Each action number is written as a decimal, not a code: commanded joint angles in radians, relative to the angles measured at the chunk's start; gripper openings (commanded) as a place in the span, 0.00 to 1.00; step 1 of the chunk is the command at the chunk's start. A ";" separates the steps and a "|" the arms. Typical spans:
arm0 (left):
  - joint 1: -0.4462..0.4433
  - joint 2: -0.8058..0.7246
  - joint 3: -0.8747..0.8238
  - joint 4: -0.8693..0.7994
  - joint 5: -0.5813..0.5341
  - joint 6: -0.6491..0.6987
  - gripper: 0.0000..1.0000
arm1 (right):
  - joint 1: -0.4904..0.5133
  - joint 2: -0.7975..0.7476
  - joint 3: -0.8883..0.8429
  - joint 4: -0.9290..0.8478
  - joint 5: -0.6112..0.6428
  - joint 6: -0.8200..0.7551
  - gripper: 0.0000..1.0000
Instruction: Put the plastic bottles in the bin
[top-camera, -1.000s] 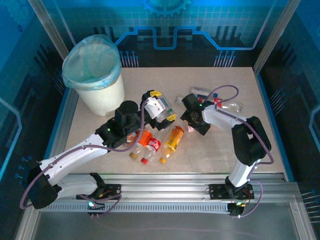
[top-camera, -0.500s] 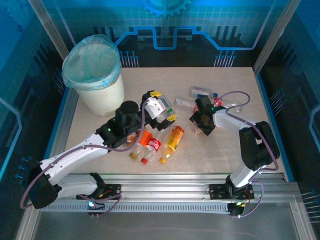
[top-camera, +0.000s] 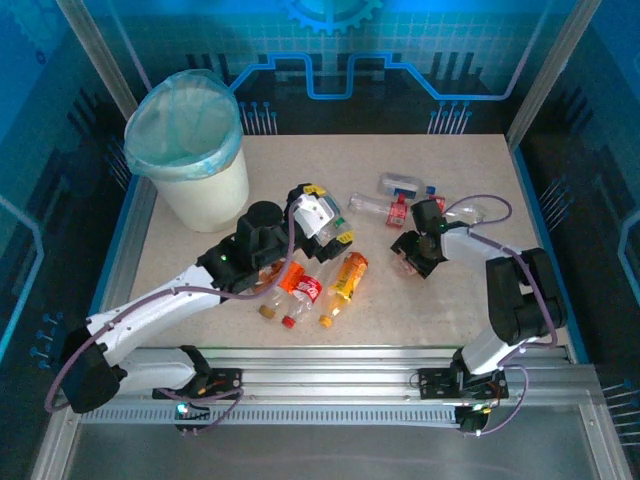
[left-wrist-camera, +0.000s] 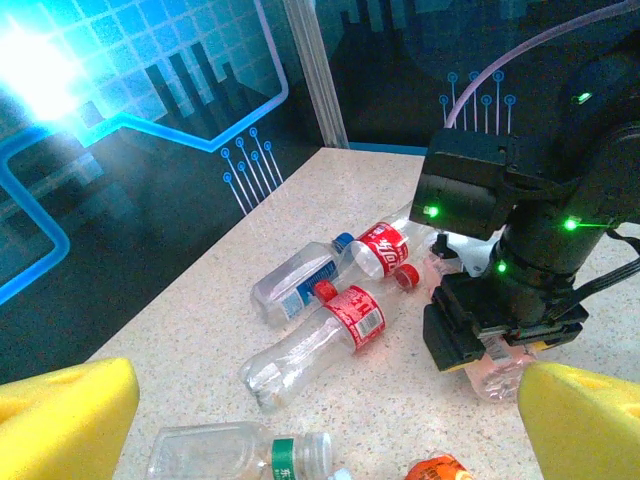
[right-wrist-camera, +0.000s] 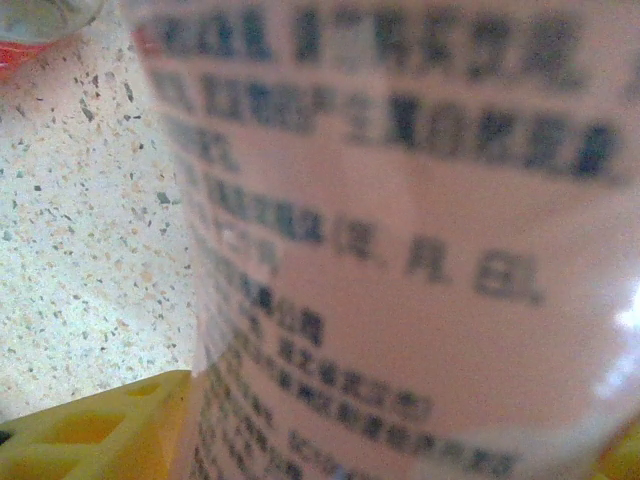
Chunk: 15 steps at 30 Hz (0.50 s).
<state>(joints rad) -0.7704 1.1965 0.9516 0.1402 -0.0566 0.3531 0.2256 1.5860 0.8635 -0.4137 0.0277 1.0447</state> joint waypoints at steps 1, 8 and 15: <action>0.000 0.014 0.026 0.016 -0.047 -0.061 0.97 | -0.010 -0.091 -0.019 -0.051 0.040 -0.057 0.65; 0.006 0.089 0.168 -0.141 -0.125 -0.259 0.94 | 0.016 -0.367 -0.031 -0.162 0.083 -0.220 0.63; 0.138 0.241 0.453 -0.392 0.154 -0.576 0.89 | 0.192 -0.618 0.010 -0.131 0.106 -0.505 0.53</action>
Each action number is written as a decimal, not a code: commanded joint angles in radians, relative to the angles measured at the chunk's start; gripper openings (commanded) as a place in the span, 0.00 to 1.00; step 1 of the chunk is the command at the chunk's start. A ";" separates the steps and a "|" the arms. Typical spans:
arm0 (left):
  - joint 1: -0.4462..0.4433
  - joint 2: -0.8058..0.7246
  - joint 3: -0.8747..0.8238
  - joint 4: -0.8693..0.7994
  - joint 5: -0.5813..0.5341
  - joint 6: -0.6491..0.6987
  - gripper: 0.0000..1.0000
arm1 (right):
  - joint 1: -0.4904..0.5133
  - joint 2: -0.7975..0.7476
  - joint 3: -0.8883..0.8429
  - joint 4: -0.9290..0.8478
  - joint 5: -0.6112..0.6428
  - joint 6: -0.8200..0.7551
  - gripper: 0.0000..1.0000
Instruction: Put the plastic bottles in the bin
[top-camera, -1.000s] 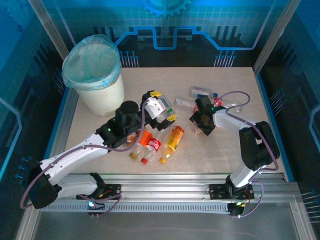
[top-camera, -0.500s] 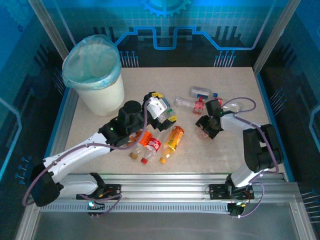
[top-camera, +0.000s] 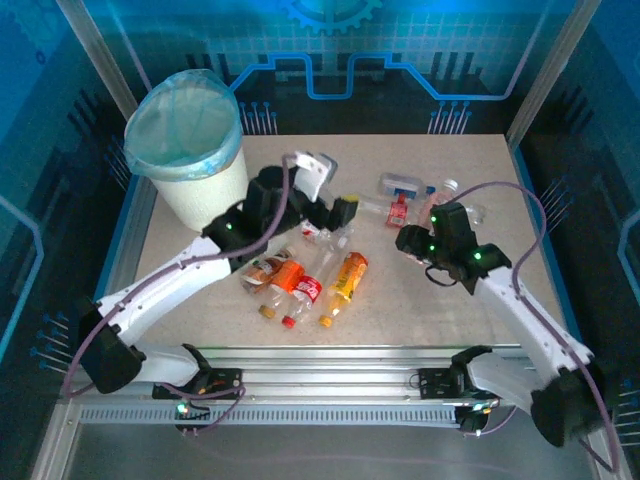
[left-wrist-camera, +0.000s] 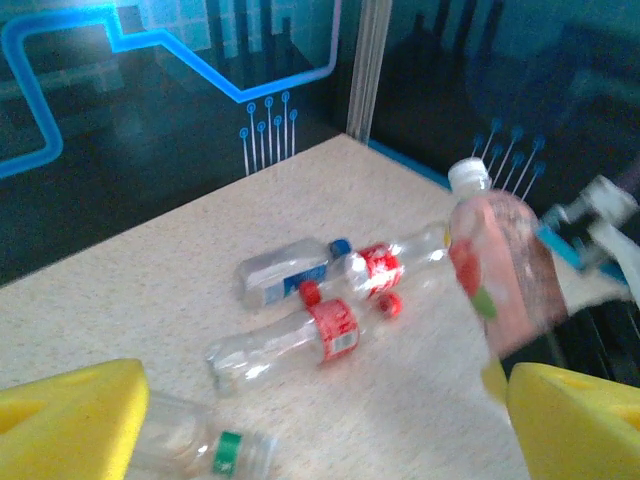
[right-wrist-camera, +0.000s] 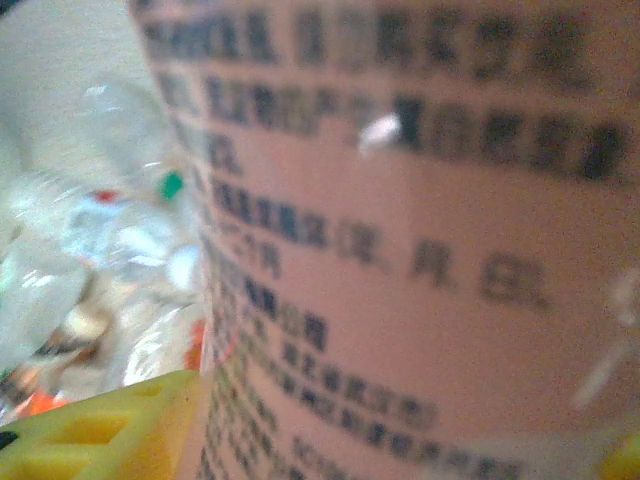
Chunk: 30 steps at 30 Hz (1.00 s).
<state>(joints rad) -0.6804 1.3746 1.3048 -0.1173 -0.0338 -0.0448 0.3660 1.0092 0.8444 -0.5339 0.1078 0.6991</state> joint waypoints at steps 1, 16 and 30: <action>0.065 0.097 0.136 -0.158 0.164 -0.183 0.87 | 0.068 -0.054 0.029 0.006 -0.008 -0.198 0.53; 0.201 0.154 -0.033 0.158 0.561 -0.416 0.80 | 0.264 0.078 0.134 0.126 -0.278 -0.492 0.51; 0.254 0.152 -0.126 0.455 0.723 -0.612 0.76 | 0.304 0.184 0.224 0.081 -0.240 -0.508 0.53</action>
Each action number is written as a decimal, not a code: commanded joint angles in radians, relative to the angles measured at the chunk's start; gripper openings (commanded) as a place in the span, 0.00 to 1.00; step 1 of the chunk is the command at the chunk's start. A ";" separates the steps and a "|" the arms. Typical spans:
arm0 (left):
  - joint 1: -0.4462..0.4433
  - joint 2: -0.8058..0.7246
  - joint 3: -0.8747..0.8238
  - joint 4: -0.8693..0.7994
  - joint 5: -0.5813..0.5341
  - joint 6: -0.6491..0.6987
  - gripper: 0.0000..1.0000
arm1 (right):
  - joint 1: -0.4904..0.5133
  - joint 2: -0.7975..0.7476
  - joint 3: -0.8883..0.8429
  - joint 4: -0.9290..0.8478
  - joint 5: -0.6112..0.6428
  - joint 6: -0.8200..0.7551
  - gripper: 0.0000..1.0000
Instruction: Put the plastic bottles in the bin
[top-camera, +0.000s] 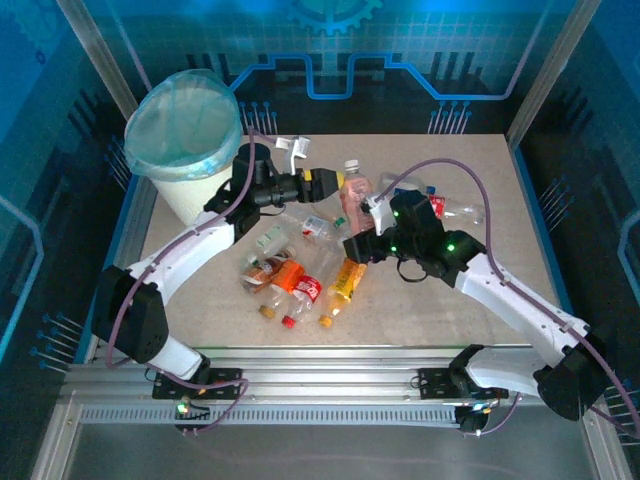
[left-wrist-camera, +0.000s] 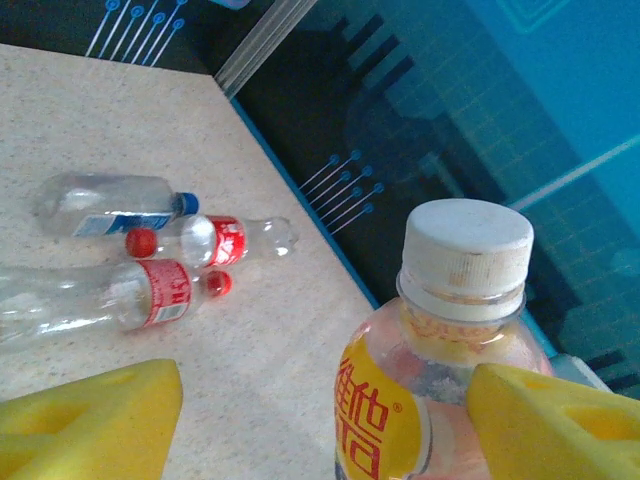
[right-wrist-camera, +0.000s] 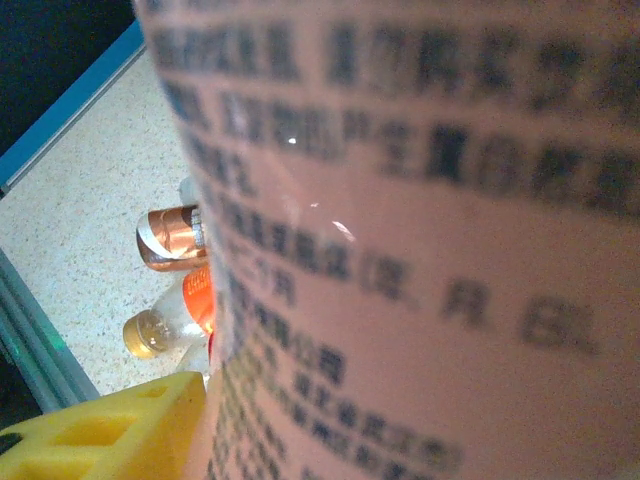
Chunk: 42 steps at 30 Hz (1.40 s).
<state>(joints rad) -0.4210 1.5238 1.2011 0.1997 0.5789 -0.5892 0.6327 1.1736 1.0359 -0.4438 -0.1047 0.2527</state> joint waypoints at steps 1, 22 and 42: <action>0.000 0.004 -0.030 0.162 0.116 -0.080 0.75 | 0.038 0.019 0.032 -0.008 -0.032 -0.063 0.53; 0.015 0.004 -0.050 0.234 0.151 -0.109 0.53 | 0.041 0.009 0.031 -0.033 -0.097 -0.079 0.55; 0.096 -0.006 -0.031 0.238 0.071 -0.178 0.05 | 0.059 0.052 0.223 -0.125 0.007 -0.049 0.97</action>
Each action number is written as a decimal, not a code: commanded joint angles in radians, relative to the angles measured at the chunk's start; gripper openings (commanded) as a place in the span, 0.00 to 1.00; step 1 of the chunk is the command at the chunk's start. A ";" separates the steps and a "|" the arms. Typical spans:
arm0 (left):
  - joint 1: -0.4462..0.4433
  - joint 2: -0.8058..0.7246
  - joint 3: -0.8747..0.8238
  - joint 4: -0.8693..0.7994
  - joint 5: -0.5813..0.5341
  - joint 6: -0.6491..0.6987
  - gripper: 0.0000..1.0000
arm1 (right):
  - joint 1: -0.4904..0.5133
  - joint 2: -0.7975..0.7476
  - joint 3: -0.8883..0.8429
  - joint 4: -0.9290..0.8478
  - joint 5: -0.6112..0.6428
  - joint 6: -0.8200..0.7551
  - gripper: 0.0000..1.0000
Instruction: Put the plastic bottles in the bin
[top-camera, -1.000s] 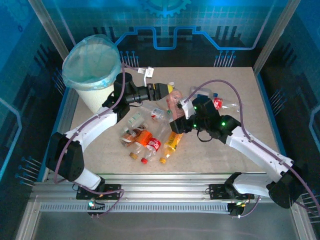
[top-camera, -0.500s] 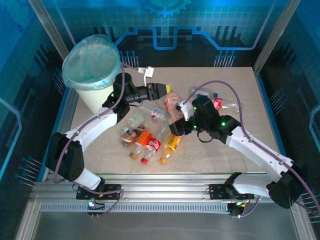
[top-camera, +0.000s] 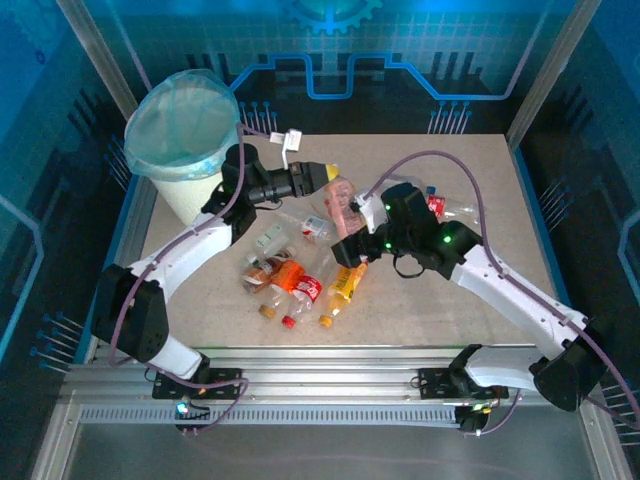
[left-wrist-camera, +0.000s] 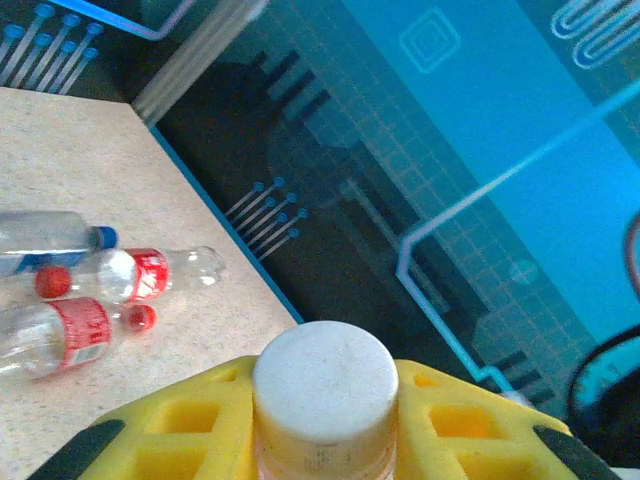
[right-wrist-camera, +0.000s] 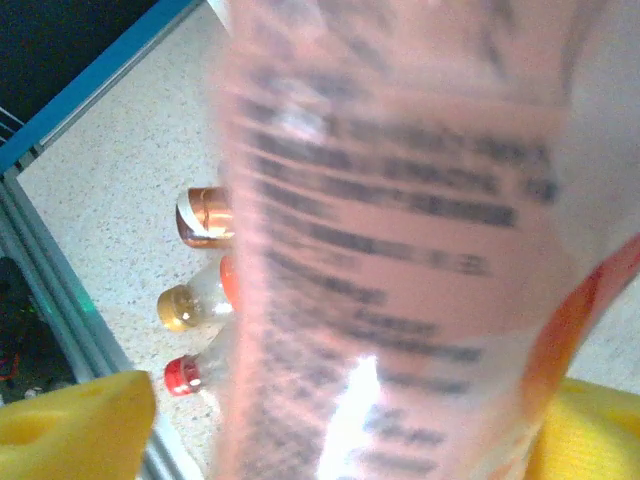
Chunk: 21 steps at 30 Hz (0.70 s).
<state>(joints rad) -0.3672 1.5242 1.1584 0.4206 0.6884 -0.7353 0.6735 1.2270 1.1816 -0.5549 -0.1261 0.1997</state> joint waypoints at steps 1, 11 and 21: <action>0.062 -0.009 0.025 0.011 -0.049 -0.043 0.02 | 0.020 0.006 0.103 -0.026 0.039 0.008 1.00; 0.269 -0.141 0.249 -0.263 -0.266 0.139 0.00 | 0.079 0.034 0.353 -0.132 0.220 0.137 1.00; 0.347 -0.242 0.478 -0.433 -0.741 0.600 0.00 | 0.237 0.218 0.678 -0.100 0.237 0.103 1.00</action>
<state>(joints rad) -0.0471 1.2896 1.6146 0.0437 0.1547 -0.3222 0.8619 1.3983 1.7866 -0.6571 0.0814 0.3321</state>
